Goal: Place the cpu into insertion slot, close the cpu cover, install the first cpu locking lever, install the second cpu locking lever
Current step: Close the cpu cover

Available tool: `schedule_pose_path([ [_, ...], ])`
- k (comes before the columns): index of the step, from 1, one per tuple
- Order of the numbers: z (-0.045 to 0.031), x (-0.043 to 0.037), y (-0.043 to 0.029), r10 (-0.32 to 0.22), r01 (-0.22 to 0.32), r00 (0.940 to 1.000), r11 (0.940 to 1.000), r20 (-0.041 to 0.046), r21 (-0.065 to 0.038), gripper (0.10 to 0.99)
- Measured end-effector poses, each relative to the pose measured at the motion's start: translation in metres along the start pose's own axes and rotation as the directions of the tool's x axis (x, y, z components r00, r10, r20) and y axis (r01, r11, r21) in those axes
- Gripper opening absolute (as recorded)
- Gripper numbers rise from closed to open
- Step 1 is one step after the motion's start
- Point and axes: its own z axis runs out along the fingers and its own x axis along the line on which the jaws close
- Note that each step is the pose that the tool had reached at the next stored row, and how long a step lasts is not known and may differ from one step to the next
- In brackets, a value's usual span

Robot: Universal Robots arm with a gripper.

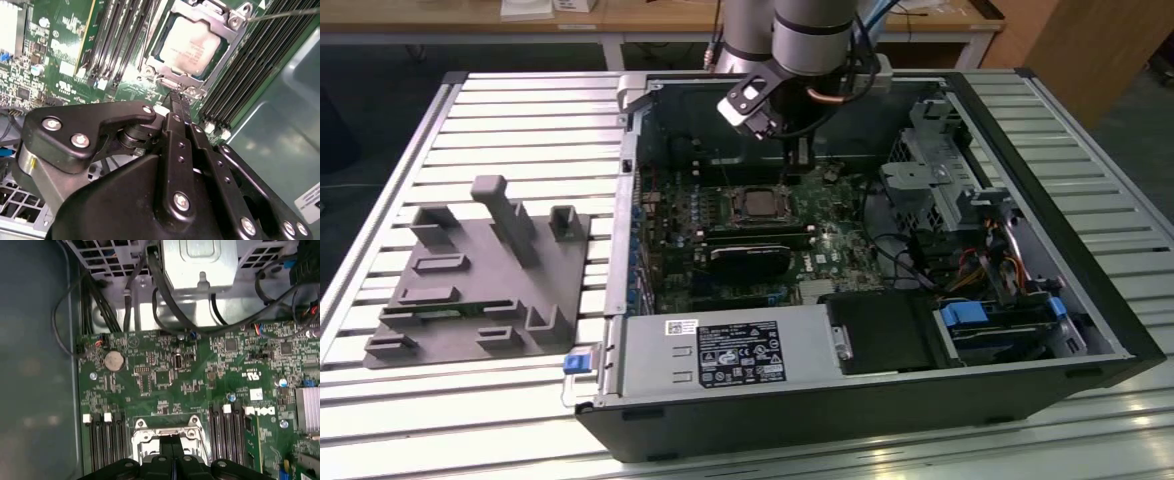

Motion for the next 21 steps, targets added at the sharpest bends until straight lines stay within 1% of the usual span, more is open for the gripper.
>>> schedule_pose_path([
  [6, 0.0008, -0.0009, -0.0092, 0.0, 0.0, 1.0, 1.0, -0.0005, 0.0, 0.106],
  [13, 0.0055, -0.0021, -0.02, 0.0, 0.0, 1.0, 1.0, 0.0008, 0.001, 0.106],
  [16, 0.0081, -0.003, -0.0243, 0.0, 0.0, 1.0, 1.0, 0.002, 0.004, 0.106],
  [21, 0.0127, -0.0044, -0.0292, 0.0, 0.0, 1.0, 0.9999, 0.004, 0.013, 0.106],
])
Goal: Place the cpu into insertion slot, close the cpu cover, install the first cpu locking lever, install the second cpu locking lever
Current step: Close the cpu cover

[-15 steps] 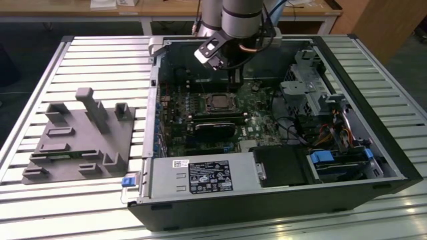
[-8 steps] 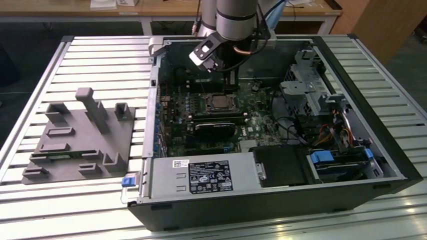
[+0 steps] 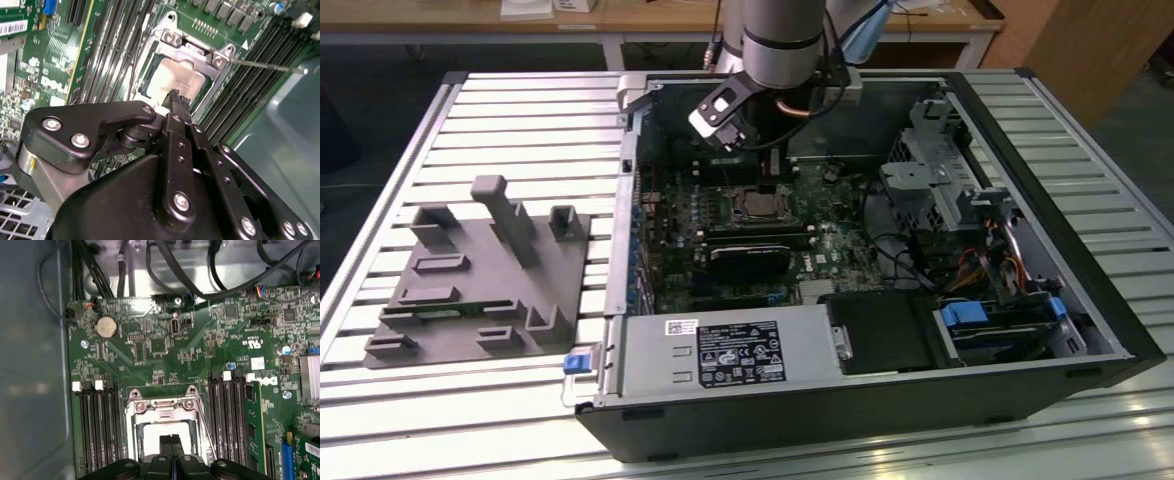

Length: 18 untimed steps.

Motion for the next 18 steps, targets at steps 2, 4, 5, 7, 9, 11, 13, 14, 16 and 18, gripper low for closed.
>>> schedule_pose_path([
  [2, 0.0006, -0.0002, -0.0006, 0.0, 0.0, 1.0, 1.0, 0.0006, 0.002, 0.106],
  [4, 0.0006, -0.0002, -0.0006, 0.0, 0.0, 1.0, 1.0, 0.0007, 0.002, 0.106],
  [5, 0.0006, -0.0002, -0.0007, 0.0, 0.0, 1.0, 1.0, 0.0006, 0.002, 0.106],
  [7, 0.0006, -0.0002, -0.0007, 0.0, 0.0, 1.0, 1.0, 0.0005, 0.002, 0.106],
  [9, 0.0007, -0.0002, -0.0008, -0.008, 0.008, 1.0, 1.0, 0.0003, 0.002, 0.106],
  [11, 0.0007, -0.0002, -0.0008, -0.033, 0.033, 0.9994, 0.9994, -0.0002, 0.002, 0.106],
  [13, 0.0008, -0.0002, -0.0008, -0.068, 0.068, 0.9977, 0.9976, -0.0009, 0.002, 0.106],
  [14, 0.0008, -0.0002, -0.0008, -0.087, 0.087, 0.9962, 0.9962, -0.0013, 0.003, 0.106],
  [16, 0.001, -0.0002, -0.0008, -0.124, 0.124, 0.9923, 0.9923, -0.0019, 0.003, 0.106],
  [18, 0.0011, -0.0002, -0.0008, -0.159, 0.159, 0.9872, 0.9872, -0.0026, 0.004, 0.106],
])
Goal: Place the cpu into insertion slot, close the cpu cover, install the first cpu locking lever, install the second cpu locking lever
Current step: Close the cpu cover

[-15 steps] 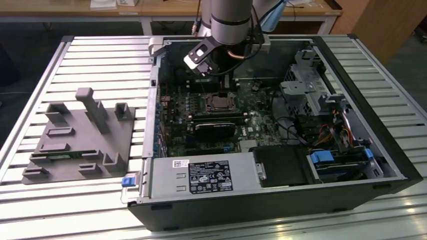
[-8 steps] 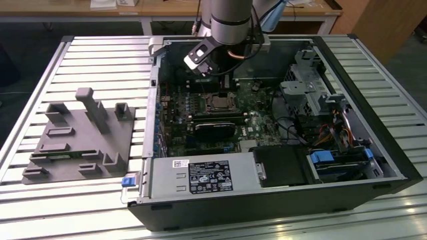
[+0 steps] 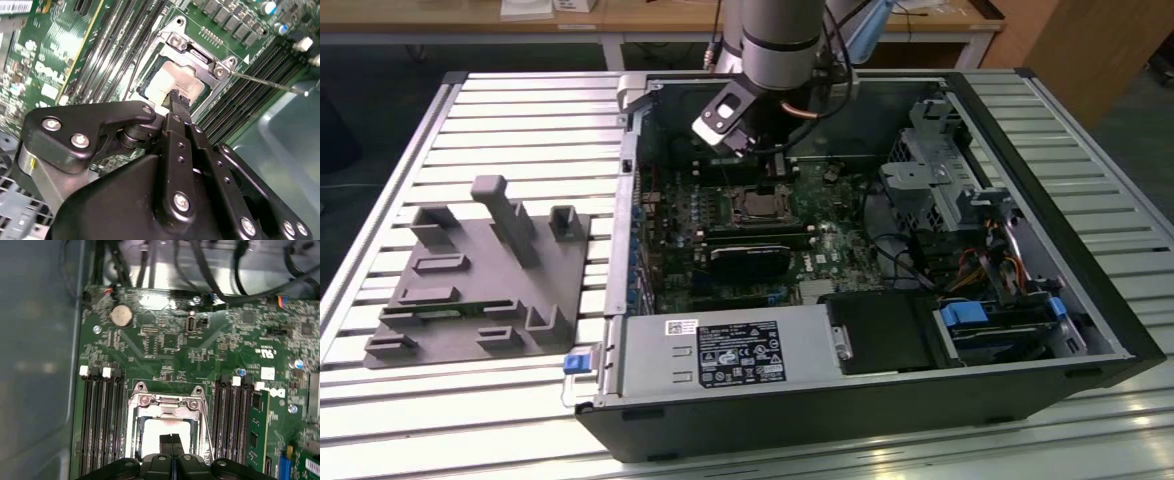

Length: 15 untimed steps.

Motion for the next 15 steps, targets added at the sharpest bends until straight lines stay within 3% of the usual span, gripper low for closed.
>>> schedule_pose_path([
  [4, 0.0003, 0.0, 0.0, -0.072, 0.072, 0.9974, 0.9974, -0.0013, 0.001, 0.106],
  [8, 0.0007, 0.0, 0.0, -0.144, 0.144, 0.9896, 0.9896, -0.0026, 0.002, 0.106],
  [15, 0.0012, 0.0, 0.0, -0.269, 0.269, 0.9632, 0.9632, -0.005, 0.003, 0.106],
])
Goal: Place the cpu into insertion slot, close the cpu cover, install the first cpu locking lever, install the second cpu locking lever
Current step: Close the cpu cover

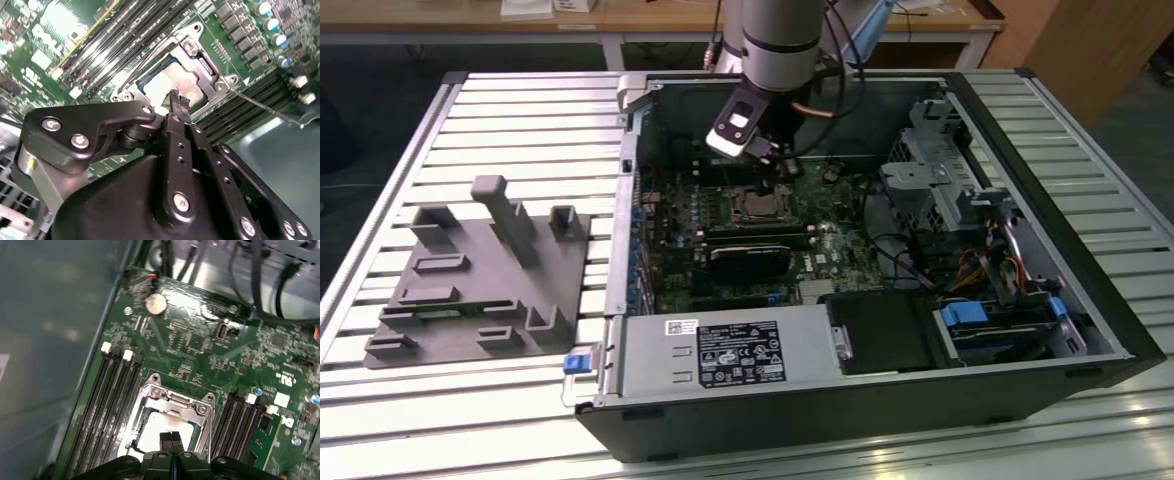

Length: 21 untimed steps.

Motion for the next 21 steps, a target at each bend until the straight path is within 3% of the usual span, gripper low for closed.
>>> schedule_pose_path([
  [6, 0.0006, 0.0, 0.0, -0.108, 0.108, 0.9941, 0.9941, -0.0019, 0.001, 0.106],
  [11, 0.0011, 0.0, 0.0, -0.198, 0.198, 0.9802, 0.9802, -0.0036, 0.002, 0.106],
  [15, 0.0016, 0.0, 0.0, -0.268, 0.268, 0.9634, 0.9634, -0.005, 0.003, 0.106],
  [21, 0.0024, 0.0, -0.0001, -0.372, 0.372, 0.9283, 0.9283, -0.0072, 0.003, 0.106],
])
